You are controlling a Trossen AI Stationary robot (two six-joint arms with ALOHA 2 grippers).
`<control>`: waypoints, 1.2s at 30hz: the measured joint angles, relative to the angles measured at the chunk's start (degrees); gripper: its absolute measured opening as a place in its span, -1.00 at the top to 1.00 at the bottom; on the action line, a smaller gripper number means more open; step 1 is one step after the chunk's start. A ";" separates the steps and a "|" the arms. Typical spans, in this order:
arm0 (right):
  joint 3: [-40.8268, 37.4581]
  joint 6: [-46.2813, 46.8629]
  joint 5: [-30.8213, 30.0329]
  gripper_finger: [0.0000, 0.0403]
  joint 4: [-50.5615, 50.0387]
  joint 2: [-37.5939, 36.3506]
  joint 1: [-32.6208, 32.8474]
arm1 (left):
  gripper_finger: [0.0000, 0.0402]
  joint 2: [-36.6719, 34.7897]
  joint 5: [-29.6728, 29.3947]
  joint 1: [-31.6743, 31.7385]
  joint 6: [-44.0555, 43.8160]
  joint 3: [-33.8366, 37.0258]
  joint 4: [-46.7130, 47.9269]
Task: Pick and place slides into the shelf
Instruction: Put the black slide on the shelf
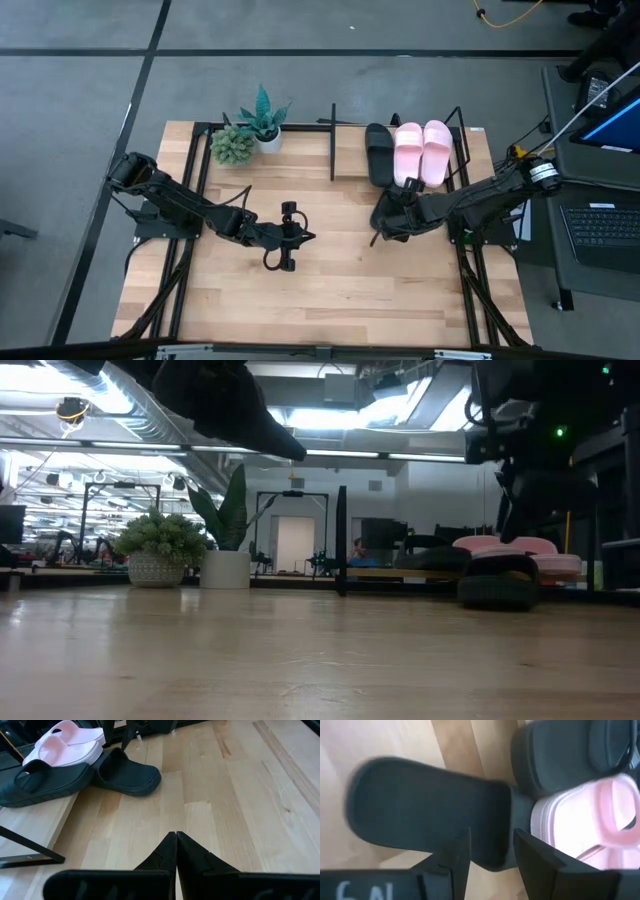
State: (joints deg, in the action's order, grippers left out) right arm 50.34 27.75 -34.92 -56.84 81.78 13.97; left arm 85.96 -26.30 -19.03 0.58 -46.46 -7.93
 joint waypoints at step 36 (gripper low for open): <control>-3.03 -2.50 0.58 0.26 5.84 0.26 -7.44 | 1.00 0.00 0.00 -0.02 -0.13 0.00 2.85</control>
State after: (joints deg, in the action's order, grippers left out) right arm 47.31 25.25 -34.34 -51.00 82.04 6.52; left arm 85.96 -26.30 -19.05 0.45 -46.46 -5.08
